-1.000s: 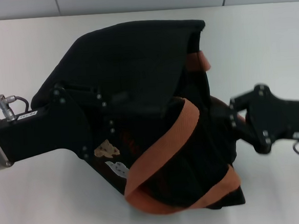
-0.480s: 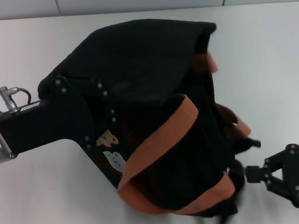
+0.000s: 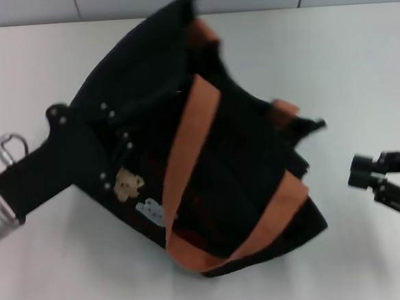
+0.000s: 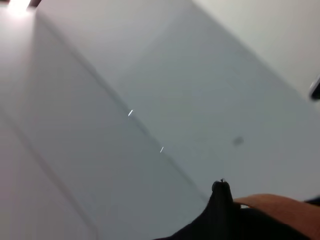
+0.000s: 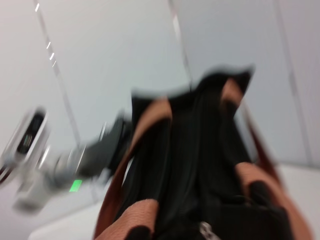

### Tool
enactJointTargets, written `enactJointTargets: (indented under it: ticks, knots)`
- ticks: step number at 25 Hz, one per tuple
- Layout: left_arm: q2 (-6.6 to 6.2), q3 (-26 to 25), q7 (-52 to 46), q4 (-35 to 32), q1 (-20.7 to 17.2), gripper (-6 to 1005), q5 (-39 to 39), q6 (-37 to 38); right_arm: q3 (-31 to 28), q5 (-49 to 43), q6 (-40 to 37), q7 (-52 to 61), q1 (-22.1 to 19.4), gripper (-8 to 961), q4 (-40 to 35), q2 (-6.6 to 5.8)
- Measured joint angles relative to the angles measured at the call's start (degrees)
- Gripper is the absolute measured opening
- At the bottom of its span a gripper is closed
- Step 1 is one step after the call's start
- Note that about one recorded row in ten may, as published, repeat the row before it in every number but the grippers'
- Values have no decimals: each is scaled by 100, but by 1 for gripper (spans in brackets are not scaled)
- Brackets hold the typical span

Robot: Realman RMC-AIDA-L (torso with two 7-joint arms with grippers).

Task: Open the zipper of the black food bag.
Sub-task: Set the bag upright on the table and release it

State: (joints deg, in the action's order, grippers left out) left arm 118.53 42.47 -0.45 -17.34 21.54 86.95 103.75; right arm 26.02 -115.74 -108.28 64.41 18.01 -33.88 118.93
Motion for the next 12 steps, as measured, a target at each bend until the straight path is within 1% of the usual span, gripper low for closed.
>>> enactJointTargets:
  ticks: [2,3,4,5,7,9,10,12]
  knots:
    - [0,0,0,0,0,110,0,0,-166,149,-89,-26,9,114,80,-1]
    - [0,-525,-18,573,-297,110,3,-203,-173,259,-156,-45,9,130,130,-6]
    - [6,-859,-72,827,-413,110,3,-170,-157,365,-271,-61,22,145,147,-12]
    - [6,-859,-72,827,-413,111,3,-170,-153,381,-350,-63,46,161,147,-13]
    - [13,-1188,-340,1131,-506,111,3,-158,-148,388,-426,-67,76,193,147,-11]
    - [9,-1318,-1101,1365,-538,112,3,-330,-108,370,-619,-126,178,224,147,-3]
    - [9,-1318,-1101,1365,-538,112,3,-330,-108,370,-619,-126,178,272,147,-3]
    - [12,-1321,-1472,1396,-552,113,14,-371,-1,356,-671,-190,229,369,163,1]
